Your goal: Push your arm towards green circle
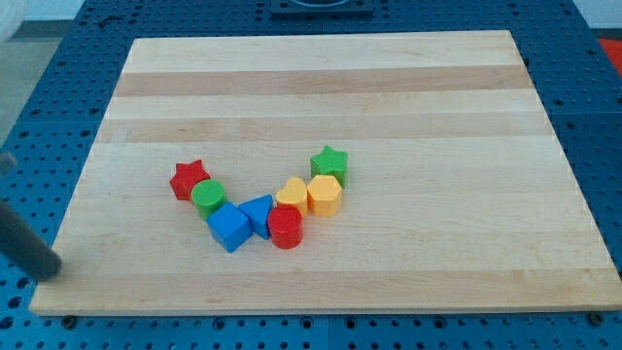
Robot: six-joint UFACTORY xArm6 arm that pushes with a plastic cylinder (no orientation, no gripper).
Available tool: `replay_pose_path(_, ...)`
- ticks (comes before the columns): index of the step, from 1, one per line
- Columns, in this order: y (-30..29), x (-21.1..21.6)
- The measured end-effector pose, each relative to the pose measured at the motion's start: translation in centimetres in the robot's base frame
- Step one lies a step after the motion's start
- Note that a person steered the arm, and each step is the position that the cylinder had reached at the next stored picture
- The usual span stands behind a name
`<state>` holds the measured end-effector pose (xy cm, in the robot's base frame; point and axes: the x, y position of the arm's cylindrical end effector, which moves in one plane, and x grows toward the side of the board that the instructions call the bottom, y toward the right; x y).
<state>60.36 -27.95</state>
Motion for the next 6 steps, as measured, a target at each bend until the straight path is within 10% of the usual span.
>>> replay_pose_path(6,14.2,-9.7)
